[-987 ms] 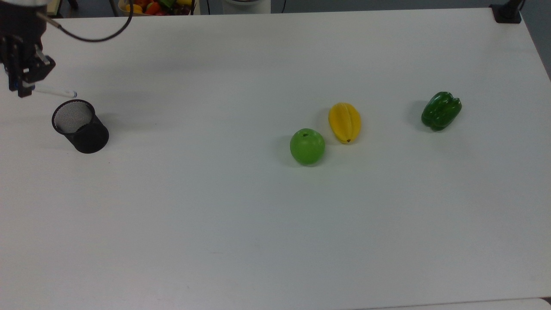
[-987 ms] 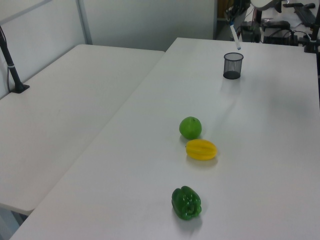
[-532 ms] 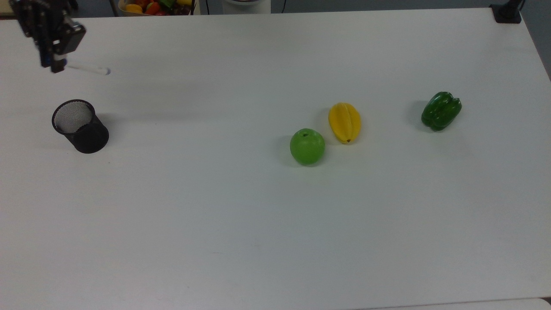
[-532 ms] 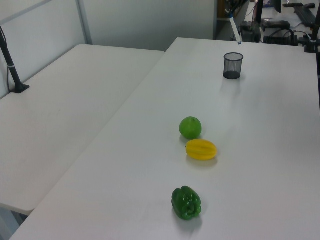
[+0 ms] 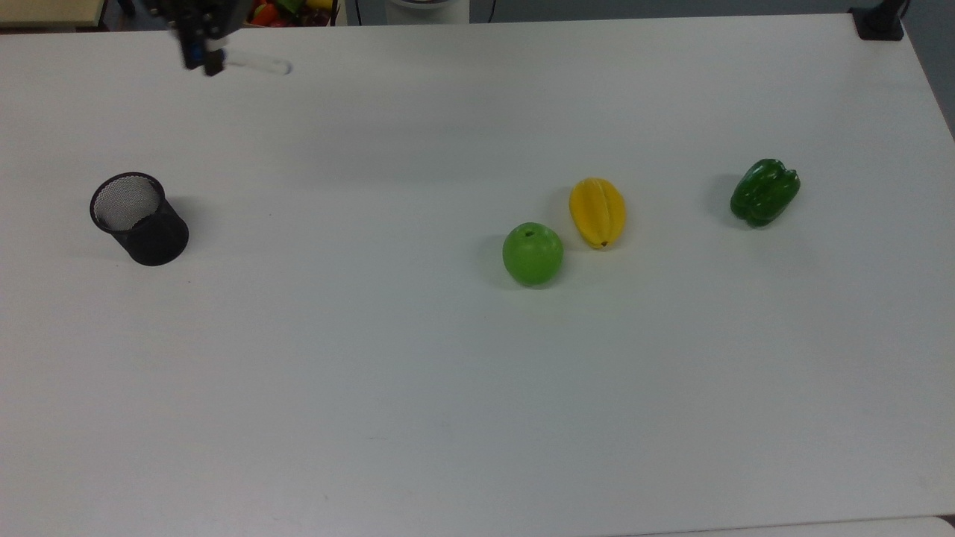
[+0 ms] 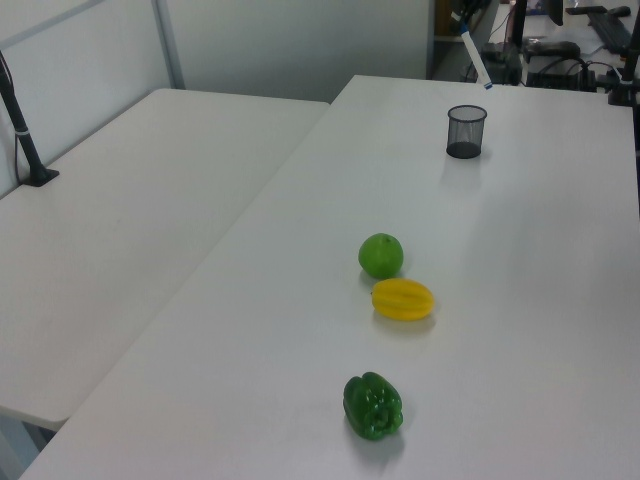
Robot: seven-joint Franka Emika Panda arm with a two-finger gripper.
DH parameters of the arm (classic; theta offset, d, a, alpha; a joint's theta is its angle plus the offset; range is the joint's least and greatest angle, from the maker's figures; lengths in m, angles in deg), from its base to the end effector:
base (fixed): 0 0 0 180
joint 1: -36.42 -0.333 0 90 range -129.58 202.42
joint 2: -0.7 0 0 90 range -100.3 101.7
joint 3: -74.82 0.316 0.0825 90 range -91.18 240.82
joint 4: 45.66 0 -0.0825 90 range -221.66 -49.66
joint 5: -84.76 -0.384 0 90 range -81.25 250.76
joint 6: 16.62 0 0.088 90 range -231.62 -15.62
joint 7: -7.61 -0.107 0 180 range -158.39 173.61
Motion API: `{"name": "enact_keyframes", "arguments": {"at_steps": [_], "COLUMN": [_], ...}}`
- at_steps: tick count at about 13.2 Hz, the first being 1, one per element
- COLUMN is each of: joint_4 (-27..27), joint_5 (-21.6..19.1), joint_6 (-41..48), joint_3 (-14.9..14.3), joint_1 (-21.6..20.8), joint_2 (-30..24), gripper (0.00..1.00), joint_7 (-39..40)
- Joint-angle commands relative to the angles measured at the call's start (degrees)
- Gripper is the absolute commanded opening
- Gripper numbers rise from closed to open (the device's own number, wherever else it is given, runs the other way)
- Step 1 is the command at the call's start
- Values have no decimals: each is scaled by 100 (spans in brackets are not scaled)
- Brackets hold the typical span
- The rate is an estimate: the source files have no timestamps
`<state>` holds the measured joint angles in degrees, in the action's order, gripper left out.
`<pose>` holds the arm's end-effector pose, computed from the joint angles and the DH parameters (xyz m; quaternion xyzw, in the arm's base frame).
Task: Take marker pen
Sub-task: 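Lift the marker up out of the pen cup, then carry the held marker toward the green apple and starfruit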
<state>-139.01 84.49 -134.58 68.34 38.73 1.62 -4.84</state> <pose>0.5933 -0.0909 0.6387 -0.9618 0.1808 -0.2052 0.0079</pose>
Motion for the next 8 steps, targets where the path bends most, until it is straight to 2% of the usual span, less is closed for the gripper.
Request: {"name": "enact_keyframes", "arguments": {"at_steps": [1, 3, 6, 8], "joint_4": [-184, -184, -201, -481], "joint_5": [-315, -561, -765, -913], "joint_6": [763, 1185, 1888, 2127], "joint_3": [366, 507, 508, 534], "joint_1": [-82, -134, -581, -819], "joint_2": [-407, -513, -470, -391], "gripper": [0, 0, 0, 0], "joint_7": [40, 241, 698, 1128]}}
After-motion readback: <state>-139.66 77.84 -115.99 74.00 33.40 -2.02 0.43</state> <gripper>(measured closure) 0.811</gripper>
